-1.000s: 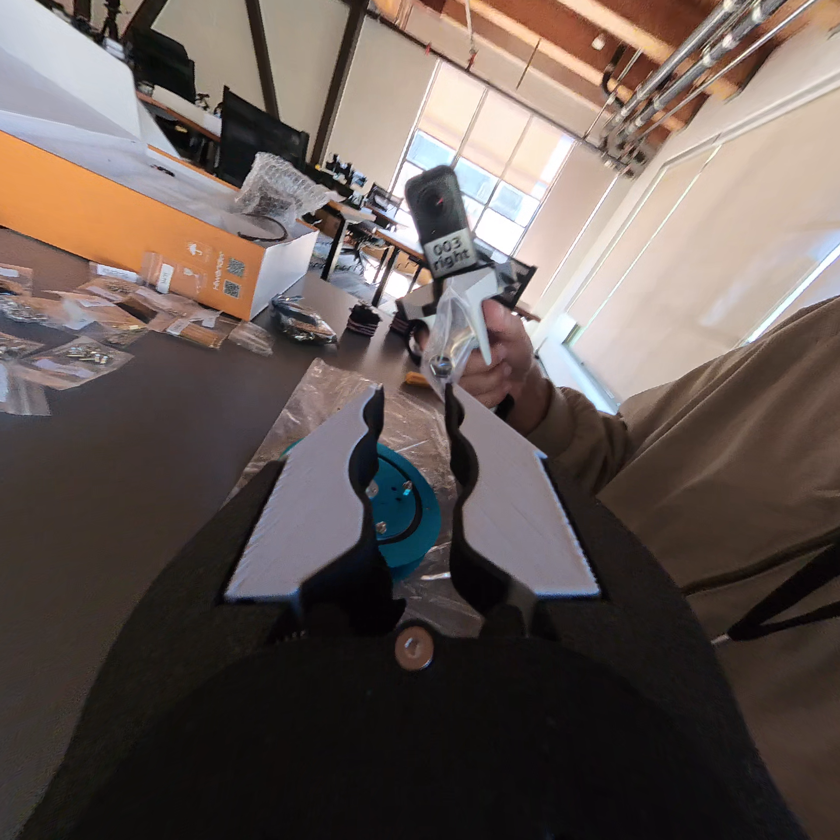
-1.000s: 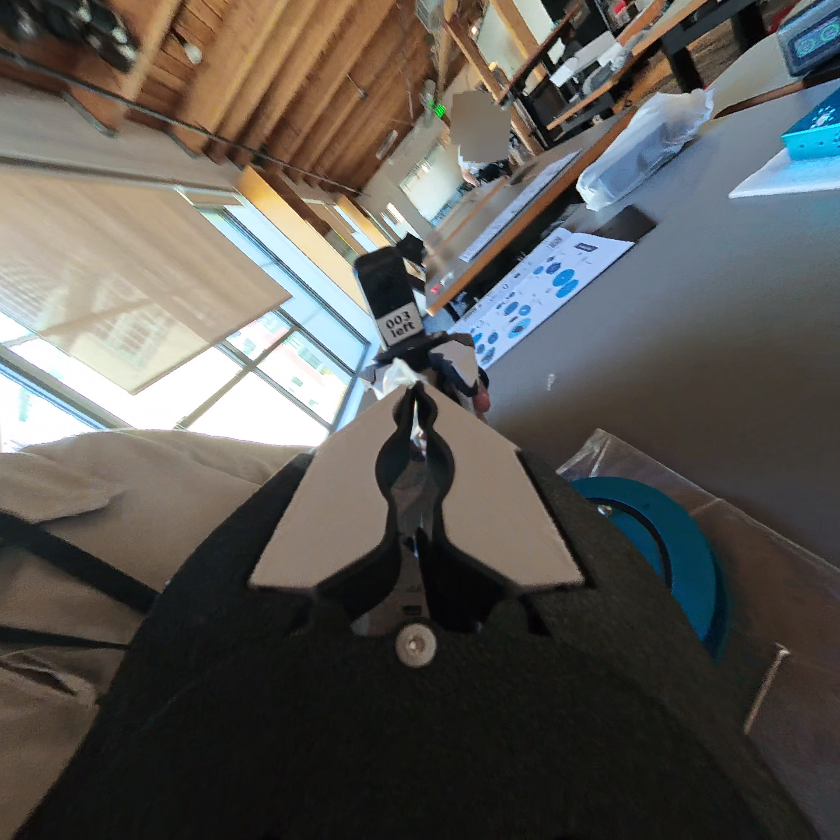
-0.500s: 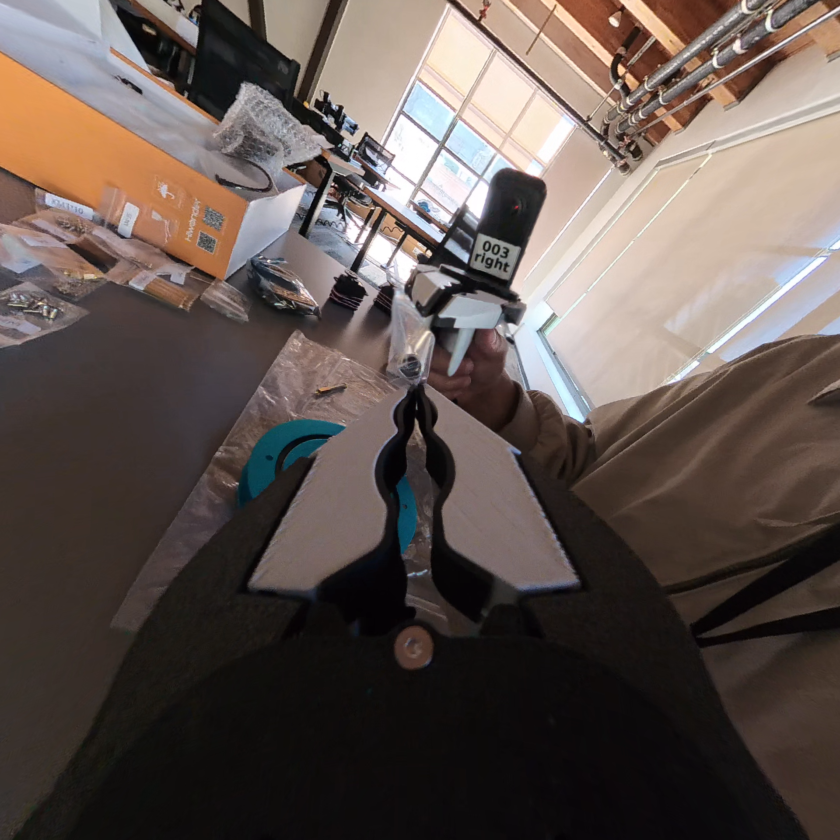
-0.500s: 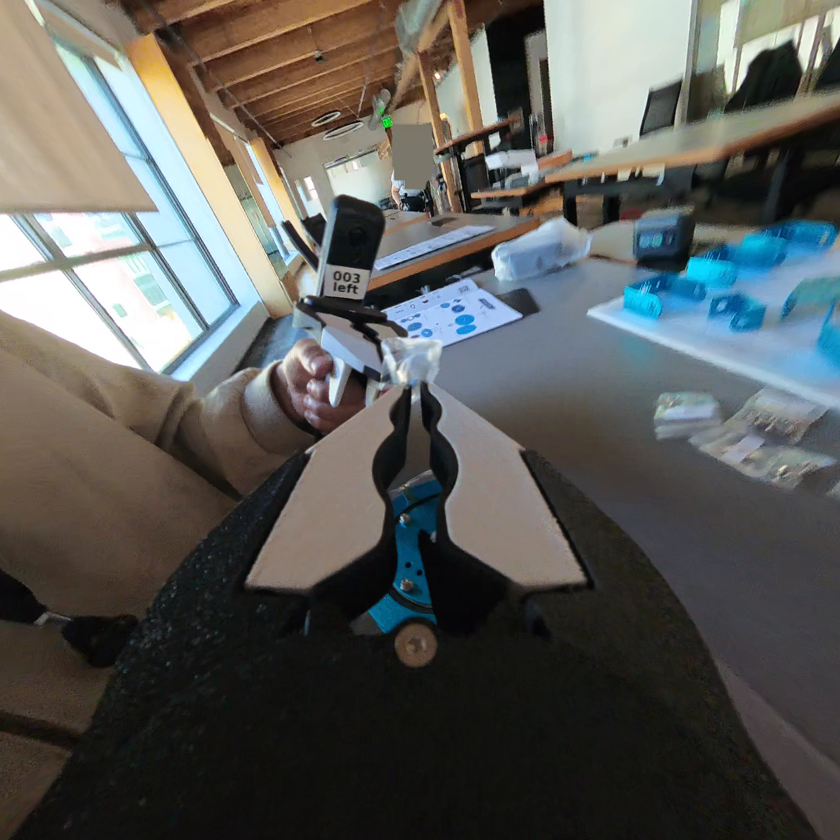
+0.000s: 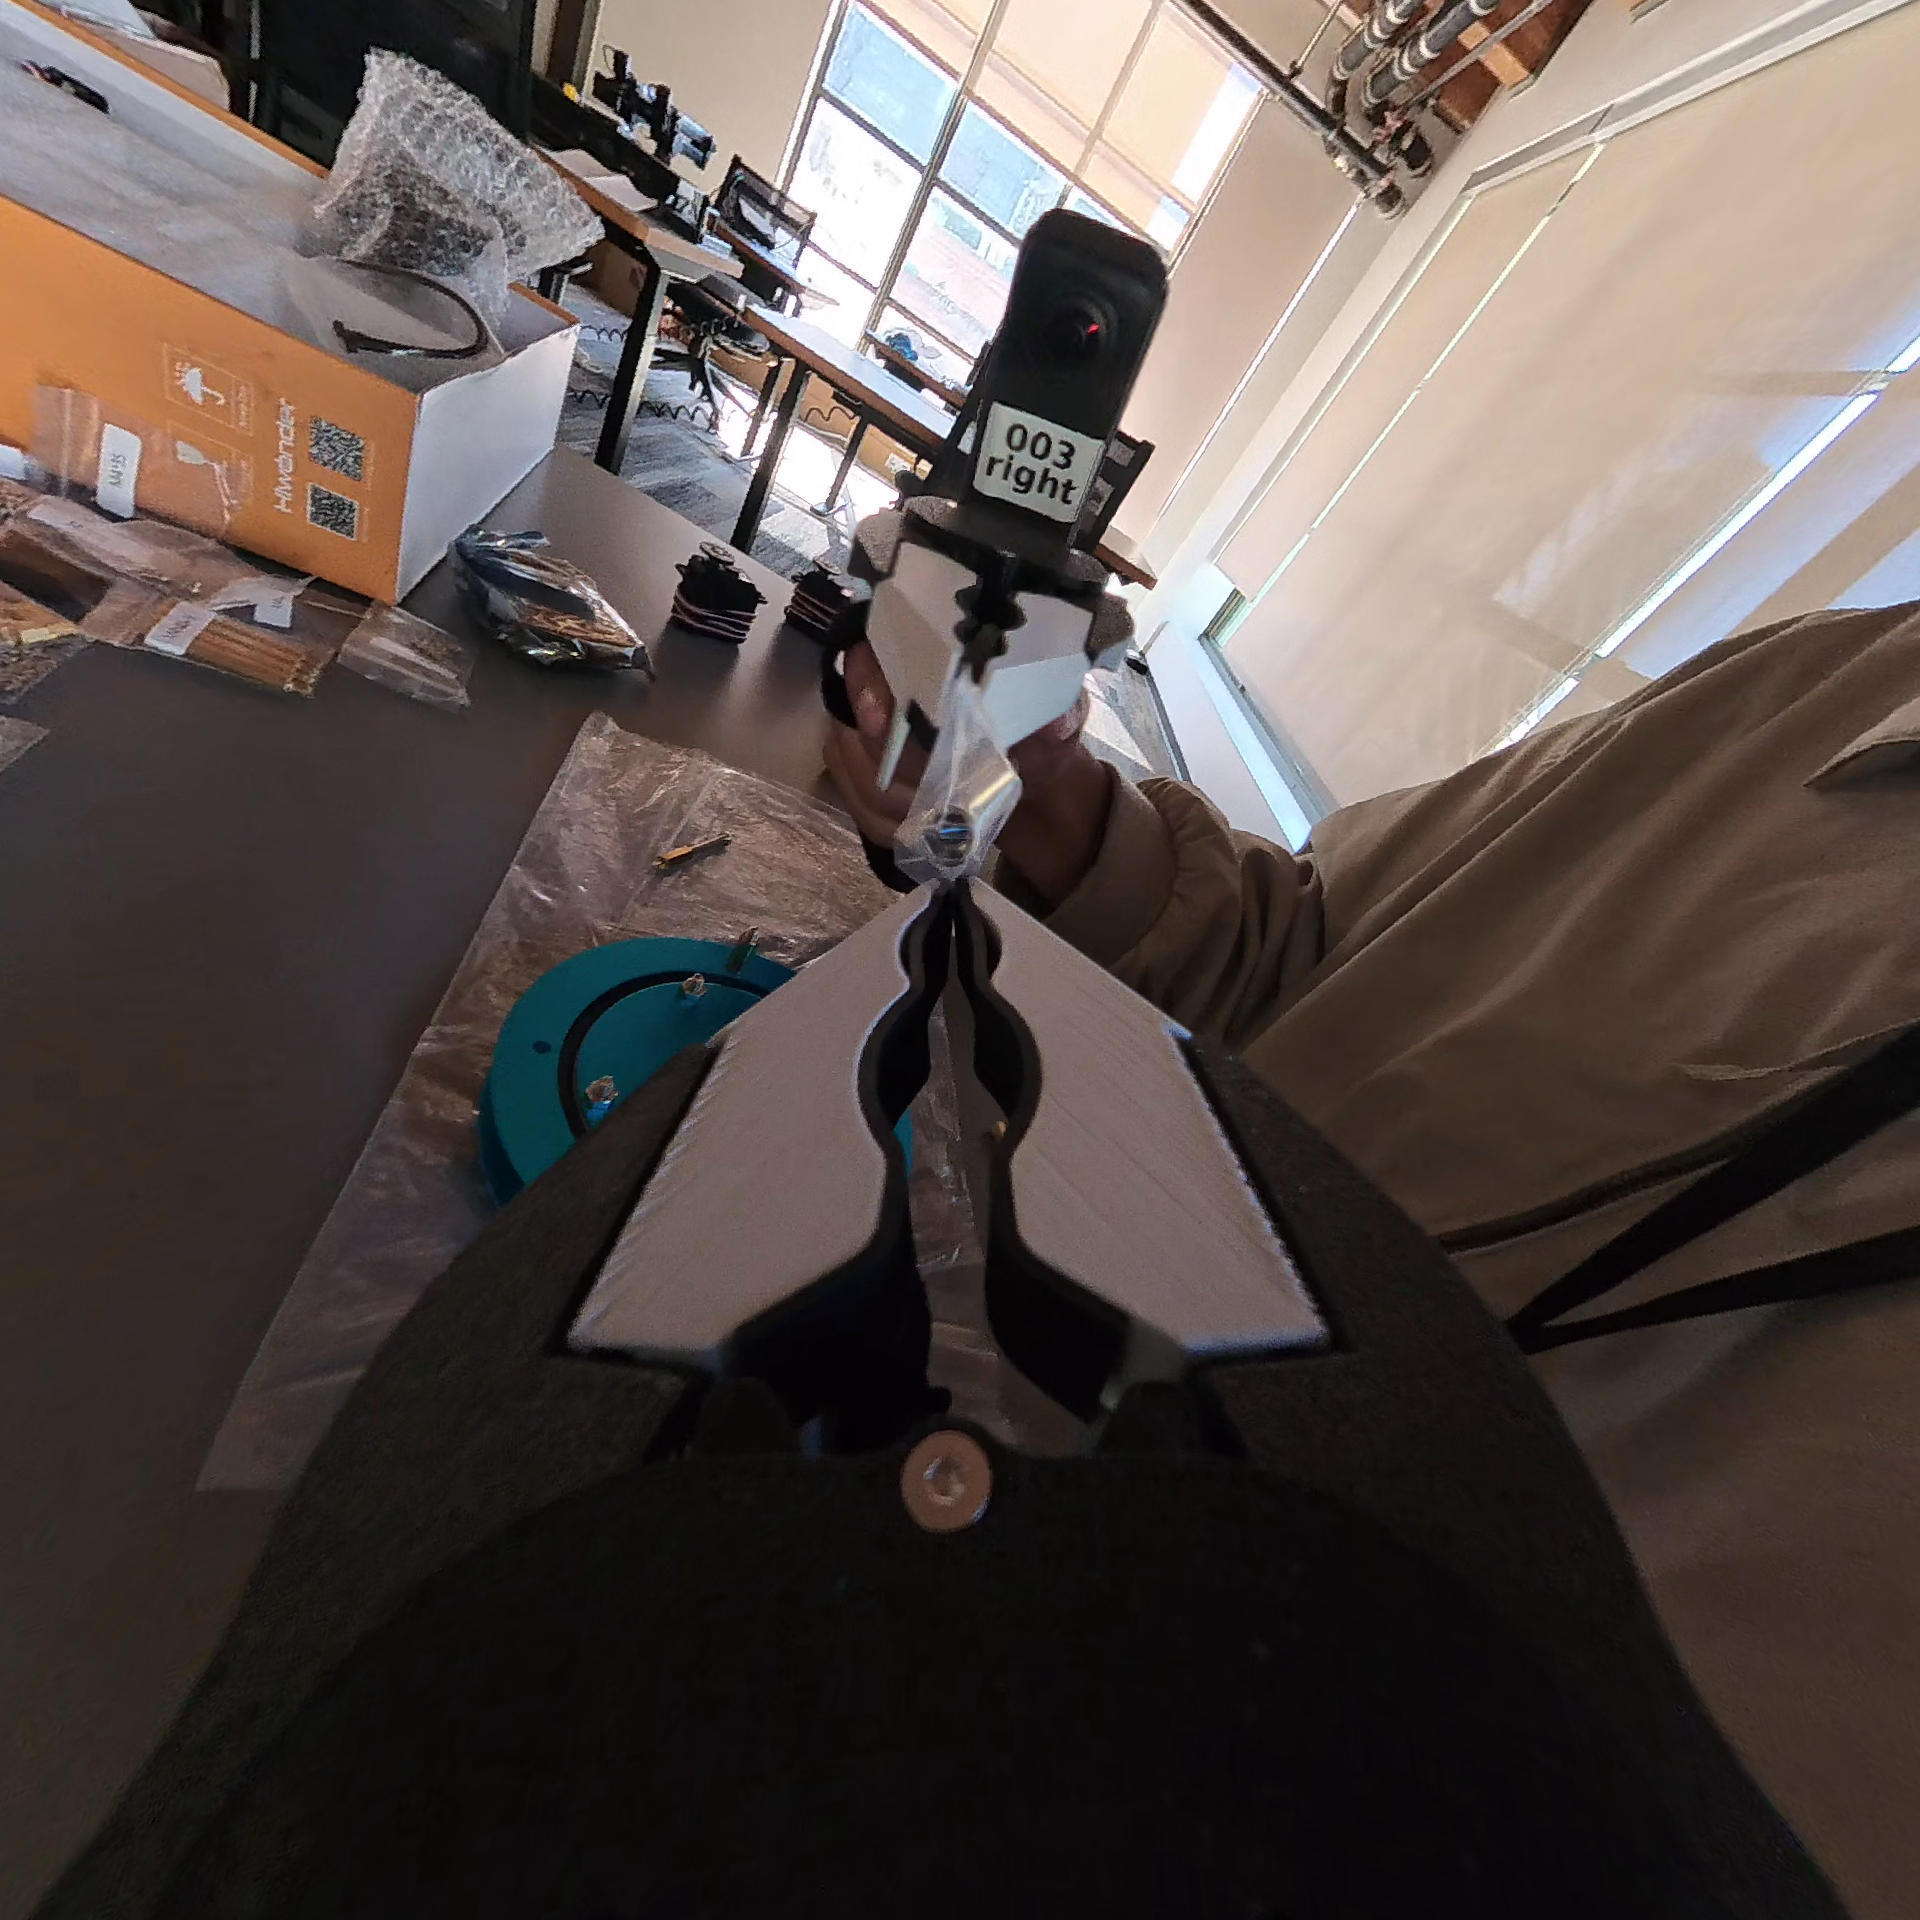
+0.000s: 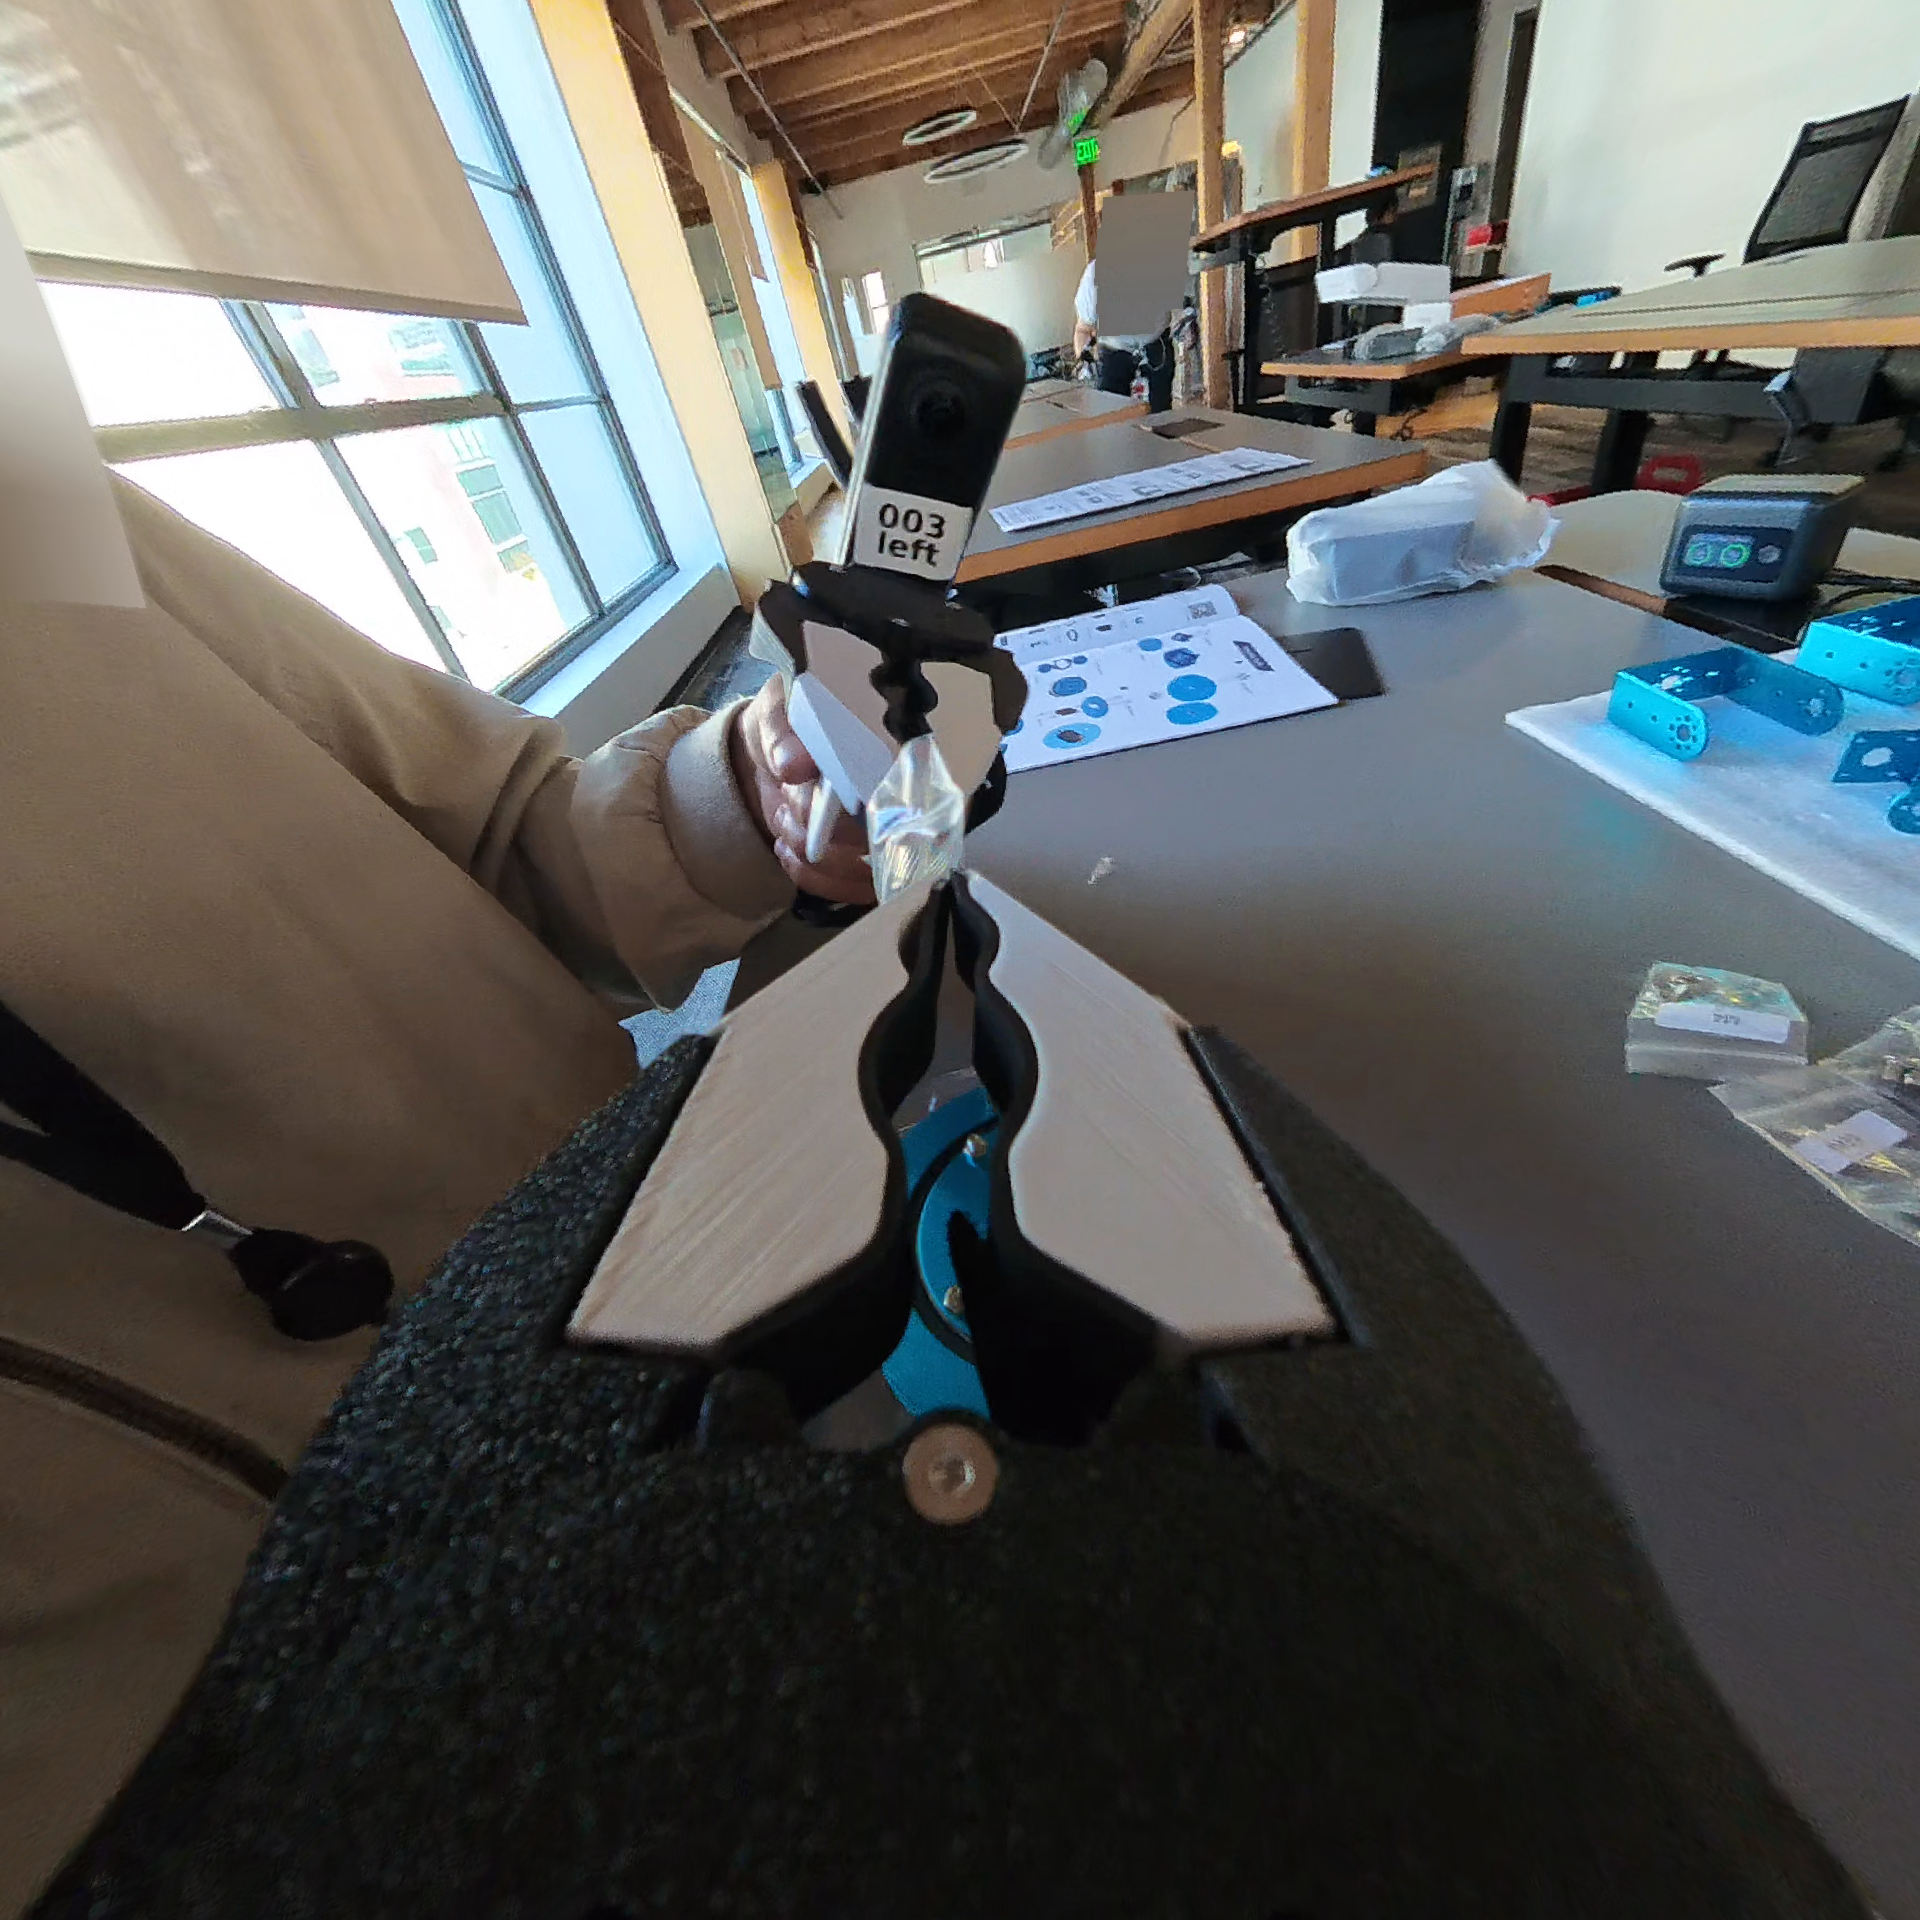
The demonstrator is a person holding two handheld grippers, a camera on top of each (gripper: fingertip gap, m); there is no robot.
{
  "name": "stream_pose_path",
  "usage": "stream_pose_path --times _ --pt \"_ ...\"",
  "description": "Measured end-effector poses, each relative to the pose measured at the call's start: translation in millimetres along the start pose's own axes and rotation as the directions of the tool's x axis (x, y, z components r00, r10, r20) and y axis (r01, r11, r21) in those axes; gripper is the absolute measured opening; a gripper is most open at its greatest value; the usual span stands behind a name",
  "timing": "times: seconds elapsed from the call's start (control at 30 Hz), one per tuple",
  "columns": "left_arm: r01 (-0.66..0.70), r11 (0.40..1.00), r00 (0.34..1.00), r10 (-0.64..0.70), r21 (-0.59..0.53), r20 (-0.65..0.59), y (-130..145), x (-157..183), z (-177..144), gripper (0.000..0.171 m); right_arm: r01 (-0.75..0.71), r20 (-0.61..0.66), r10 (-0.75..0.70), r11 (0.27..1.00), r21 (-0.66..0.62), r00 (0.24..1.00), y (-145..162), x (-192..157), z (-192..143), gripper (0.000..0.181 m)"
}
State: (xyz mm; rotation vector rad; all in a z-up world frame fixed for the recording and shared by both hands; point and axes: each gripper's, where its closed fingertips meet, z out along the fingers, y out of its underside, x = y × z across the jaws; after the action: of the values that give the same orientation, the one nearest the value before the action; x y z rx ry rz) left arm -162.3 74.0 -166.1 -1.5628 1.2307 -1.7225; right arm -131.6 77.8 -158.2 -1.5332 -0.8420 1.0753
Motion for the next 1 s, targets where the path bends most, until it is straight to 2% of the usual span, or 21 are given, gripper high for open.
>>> stream_pose_path --times 0.07,0.17,0.47,0.57,0.73,0.9,1.0 --pt "0.005 1.0 1.0 -0.005 -0.002 0.009 1 -2 1 0.0 -0.016 0.036 0.016 1.0 -0.002 0.999 1 -6 0 0.0" --pt "0.007 1.0 1.0 -0.008 0.009 0.014 0 -4 -1 0.0 0.006 -0.008 -0.006 1.0 -0.004 1.0 3 0 -2 0.0" --pt "-0.004 1.0 1.0 0.004 0.005 0.023 0 -3 0 0.0 -0.011 0.021 0.011 1.0 -0.002 1.0 5 -4 -1 0.001" --pt "-0.011 1.0 0.999 0.011 0.009 0.037 -1 -5 -1 0.0 -0.04 0.011 0.04 0.999 0.01 0.999 3 1 -3 0.011" --pt "-0.038 0.999 0.998 0.039 -0.015 0.056 1 -4 2 0.0 -0.072 0.028 0.072 0.997 0.004 0.997 6 -1 1 0.015" --pt "-0.108 0.985 0.985 0.124 -0.135 0.117 -3 -9 1 0.0 -0.112 0.033 0.112 0.994 0.012 0.993 8 2 3 0.016" --pt "-0.161 0.96 0.972 0.194 -0.228 0.133 -3 -10 3 0.0 -0.04 -0.003 0.04 0.998 0.054 0.999 -2 0 1 0.017"
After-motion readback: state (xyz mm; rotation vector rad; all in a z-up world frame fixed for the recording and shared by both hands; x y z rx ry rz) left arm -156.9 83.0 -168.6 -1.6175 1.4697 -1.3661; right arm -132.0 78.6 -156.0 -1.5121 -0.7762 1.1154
